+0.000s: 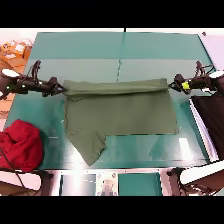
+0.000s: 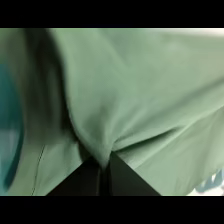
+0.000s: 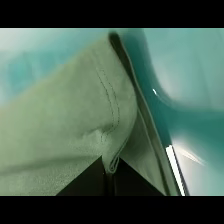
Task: Fold the shirts.
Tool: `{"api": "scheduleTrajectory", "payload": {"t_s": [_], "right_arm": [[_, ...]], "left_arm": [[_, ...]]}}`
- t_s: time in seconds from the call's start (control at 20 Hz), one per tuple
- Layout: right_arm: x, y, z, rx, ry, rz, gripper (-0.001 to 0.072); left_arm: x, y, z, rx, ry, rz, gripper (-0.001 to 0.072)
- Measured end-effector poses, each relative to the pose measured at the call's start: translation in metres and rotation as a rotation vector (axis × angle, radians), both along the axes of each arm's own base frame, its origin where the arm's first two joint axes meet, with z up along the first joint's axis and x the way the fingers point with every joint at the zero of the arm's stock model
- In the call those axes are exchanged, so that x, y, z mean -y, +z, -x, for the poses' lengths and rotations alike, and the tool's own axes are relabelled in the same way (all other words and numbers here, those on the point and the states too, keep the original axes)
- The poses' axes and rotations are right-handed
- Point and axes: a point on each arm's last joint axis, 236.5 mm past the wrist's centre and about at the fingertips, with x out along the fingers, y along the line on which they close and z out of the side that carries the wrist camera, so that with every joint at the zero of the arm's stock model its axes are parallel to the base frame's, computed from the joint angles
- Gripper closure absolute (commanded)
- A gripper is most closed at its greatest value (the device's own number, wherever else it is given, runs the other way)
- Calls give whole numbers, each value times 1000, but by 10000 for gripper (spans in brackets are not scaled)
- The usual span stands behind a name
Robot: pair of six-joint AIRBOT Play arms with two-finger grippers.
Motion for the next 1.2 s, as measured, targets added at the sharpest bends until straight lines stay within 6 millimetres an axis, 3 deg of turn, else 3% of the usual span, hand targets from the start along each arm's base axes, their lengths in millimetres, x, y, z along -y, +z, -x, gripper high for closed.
{"api": "scheduleTrajectory", "payload": {"t_s": [0.25,0.3,0.35,0.4,0.45,0.5,0.6,0.7,0.75,0.8,0.9,0.95,1.0,1.2], "right_arm": [[-6,-17,23,-64,21,5,694],[-6,-18,24,-70,21,2,644],[-7,-18,26,-76,19,-3,527],[-8,-18,29,-86,22,-9,518],[-10,-18,33,-103,26,-22,519],[-9,-17,38,-122,30,-35,522],[-5,-14,54,-185,31,-64,693],[1,-8,73,-248,30,-84,694],[5,-4,83,-274,25,-87,694],[7,2,93,-296,24,-85,694],[5,14,111,-314,24,-77,694],[3,21,123,-322,23,-71,694],[1,26,134,-324,19,-59,695],[-11,37,194,-342,-41,-5,693]], "left_arm": [[8,-22,23,-100,-28,-38,684],[12,-24,24,-103,-35,-46,683],[15,-27,25,-104,-42,-57,682],[17,-28,26,-109,-44,-64,618],[18,-29,27,-117,-47,-69,302],[19,-29,30,-131,-49,-68,183],[19,-22,38,-162,-62,-54,184],[16,-11,49,-203,-78,-32,200],[15,-2,56,-220,-88,-23,403],[13,5,63,-230,-100,-22,466],[9,22,78,-243,-124,-41,480],[8,31,87,-241,-134,-55,621],[6,39,96,-235,-139,-73,654],[5,55,151,-214,-127,-143,650]]}}
